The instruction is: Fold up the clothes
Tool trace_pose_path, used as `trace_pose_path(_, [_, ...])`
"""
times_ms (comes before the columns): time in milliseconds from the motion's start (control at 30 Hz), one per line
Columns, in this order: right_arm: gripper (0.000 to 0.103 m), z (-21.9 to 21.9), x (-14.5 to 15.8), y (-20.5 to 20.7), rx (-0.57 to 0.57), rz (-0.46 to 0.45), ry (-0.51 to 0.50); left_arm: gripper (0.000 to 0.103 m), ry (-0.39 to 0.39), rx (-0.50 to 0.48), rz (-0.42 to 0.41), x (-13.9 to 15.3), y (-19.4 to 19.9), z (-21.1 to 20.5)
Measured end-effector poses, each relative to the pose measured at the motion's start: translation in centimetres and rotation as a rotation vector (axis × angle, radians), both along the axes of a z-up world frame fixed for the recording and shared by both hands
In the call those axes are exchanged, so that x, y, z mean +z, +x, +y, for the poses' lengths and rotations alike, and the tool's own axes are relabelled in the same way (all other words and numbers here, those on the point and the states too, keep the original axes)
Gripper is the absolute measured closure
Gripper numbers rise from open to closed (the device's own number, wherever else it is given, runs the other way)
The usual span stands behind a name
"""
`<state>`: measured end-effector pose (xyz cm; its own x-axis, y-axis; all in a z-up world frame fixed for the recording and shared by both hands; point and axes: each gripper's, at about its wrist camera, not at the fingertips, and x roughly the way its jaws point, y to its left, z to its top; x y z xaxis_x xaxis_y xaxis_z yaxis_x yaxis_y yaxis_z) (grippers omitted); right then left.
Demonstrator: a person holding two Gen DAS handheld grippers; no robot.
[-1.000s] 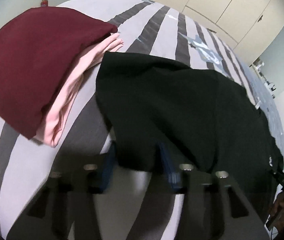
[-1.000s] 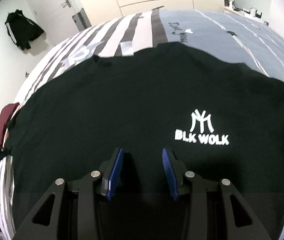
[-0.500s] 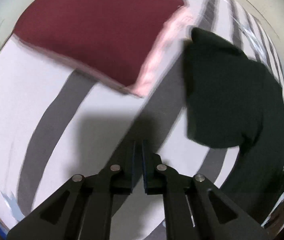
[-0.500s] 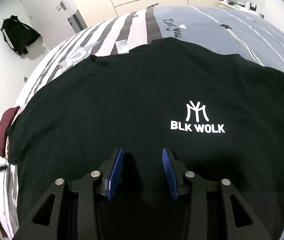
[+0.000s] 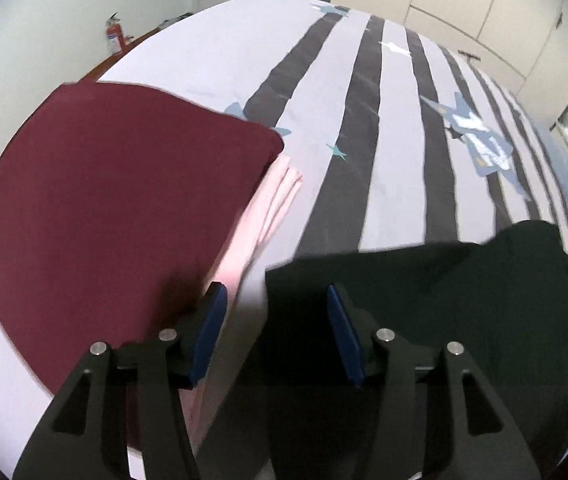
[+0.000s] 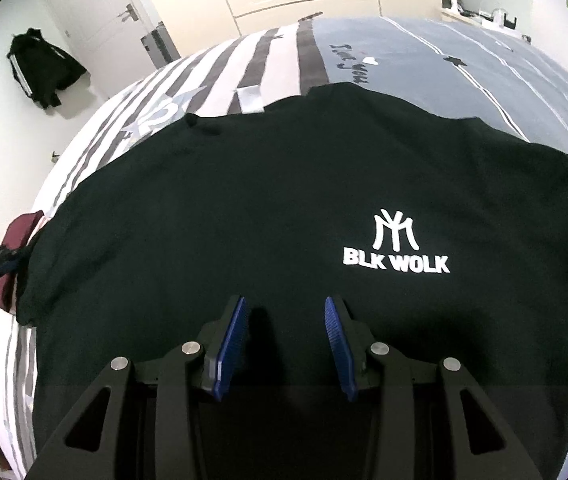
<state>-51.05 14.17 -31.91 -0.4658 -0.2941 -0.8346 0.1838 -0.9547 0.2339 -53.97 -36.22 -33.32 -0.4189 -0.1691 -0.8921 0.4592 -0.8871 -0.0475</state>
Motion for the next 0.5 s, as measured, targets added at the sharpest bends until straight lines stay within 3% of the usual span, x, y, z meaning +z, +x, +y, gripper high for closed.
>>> trace_pose_path(67, [0.065,-0.2,0.0,-0.1,0.009,0.006,0.003,0.054,-0.032,-0.031,-0.010,-0.7,-1.1,0.2])
trace_pose_path(100, [0.065,-0.3,0.0,-0.1,0.011,0.007,0.005,0.069,-0.050,-0.051,-0.016,-1.0,-1.4,0.4])
trace_pose_path(133, [0.065,-0.3,-0.1,-0.2,0.009,0.006,0.007,0.100,-0.065,-0.071,-0.016,-1.1,-1.6,0.6])
trace_pose_path(233, [0.065,-0.1,-0.7,-0.3,-0.006,-0.003,0.018,0.103,-0.119,-0.103,0.025,-0.2,-1.6,1.3])
trace_pose_path(367, [0.065,0.0,-1.1,-0.3,-0.012,-0.005,0.027,0.103,-0.200,-0.018,0.097,2.4,-1.3,0.1])
trace_pose_path(433, [0.065,0.1,-1.2,-0.3,-0.009,-0.003,0.030,0.103,-0.190,-0.022,0.068,2.1,-2.1,-0.6])
trace_pose_path(500, [0.065,0.1,-1.2,-0.2,-0.007,-0.002,0.033,0.103,-0.119,-0.067,0.048,1.8,-2.5,-0.4])
